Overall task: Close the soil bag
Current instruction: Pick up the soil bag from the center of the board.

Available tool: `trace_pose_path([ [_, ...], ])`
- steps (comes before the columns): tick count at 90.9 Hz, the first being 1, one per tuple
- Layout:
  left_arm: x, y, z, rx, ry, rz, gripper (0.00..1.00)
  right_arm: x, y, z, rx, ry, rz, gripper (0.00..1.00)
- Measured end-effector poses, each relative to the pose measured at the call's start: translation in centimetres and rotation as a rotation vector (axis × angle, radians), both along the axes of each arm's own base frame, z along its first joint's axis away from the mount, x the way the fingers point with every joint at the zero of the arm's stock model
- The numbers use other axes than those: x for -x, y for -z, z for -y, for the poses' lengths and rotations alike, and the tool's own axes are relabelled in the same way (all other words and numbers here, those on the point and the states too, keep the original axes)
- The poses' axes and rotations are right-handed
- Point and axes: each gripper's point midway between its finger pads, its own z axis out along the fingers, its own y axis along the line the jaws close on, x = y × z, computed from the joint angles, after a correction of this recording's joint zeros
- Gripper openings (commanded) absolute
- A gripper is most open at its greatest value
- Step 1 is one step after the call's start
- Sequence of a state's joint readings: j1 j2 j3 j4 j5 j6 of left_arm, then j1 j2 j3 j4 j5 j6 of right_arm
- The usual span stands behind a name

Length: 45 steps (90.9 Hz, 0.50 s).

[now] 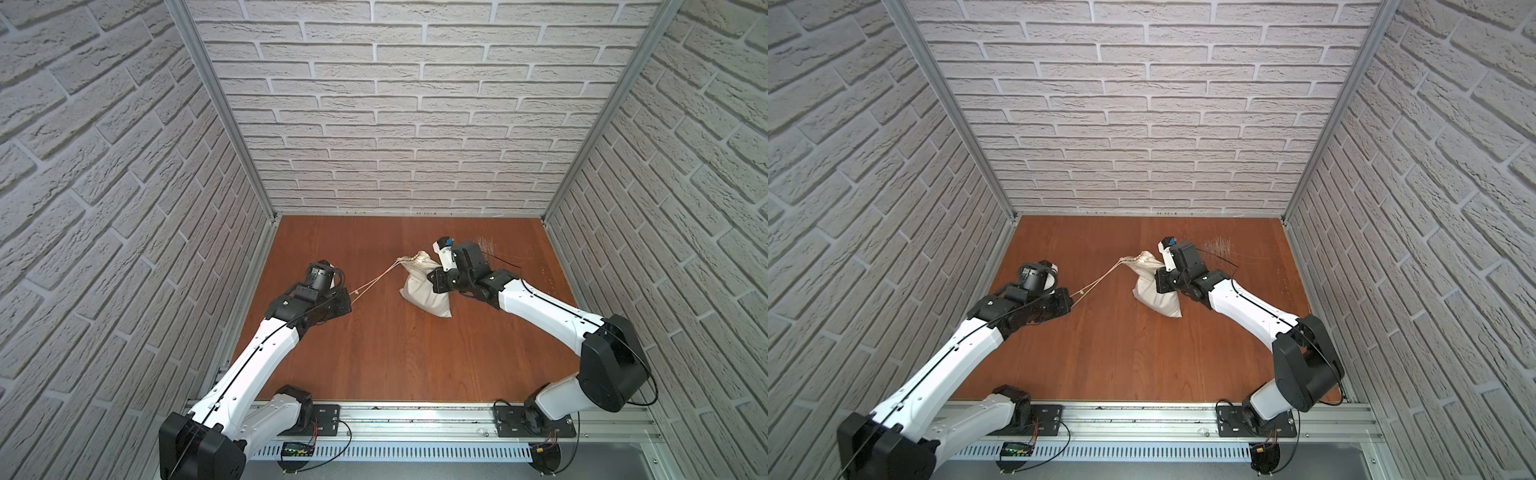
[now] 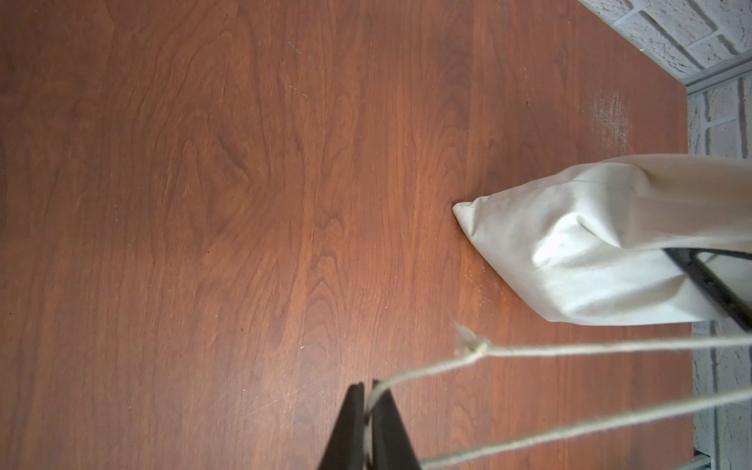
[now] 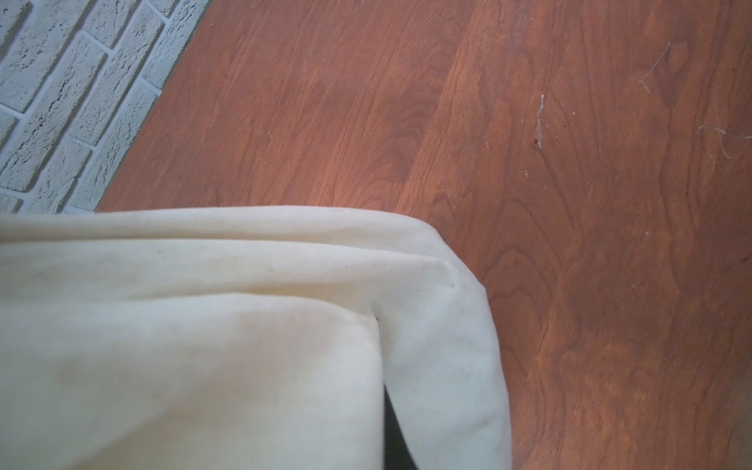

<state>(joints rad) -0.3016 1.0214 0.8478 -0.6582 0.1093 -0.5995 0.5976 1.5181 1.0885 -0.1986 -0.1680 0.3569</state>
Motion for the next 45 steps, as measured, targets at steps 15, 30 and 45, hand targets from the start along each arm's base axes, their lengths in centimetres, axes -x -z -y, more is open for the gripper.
trace_pose_path([
  [15,-0.7,0.2,0.7,0.042,0.026,0.044,0.64,0.3,-1.0,-0.7,-0.008,-0.017,-0.004,0.03],
  [30,-1.1,-2.7,1.8,0.123,0.08,0.161,0.98,1.0,-1.0,-1.4,-0.006,-0.037,-0.009,0.03],
  [45,-0.7,-6.6,1.9,0.199,0.103,0.294,0.98,1.4,-0.9,-1.8,-0.003,-0.05,-0.013,0.03],
])
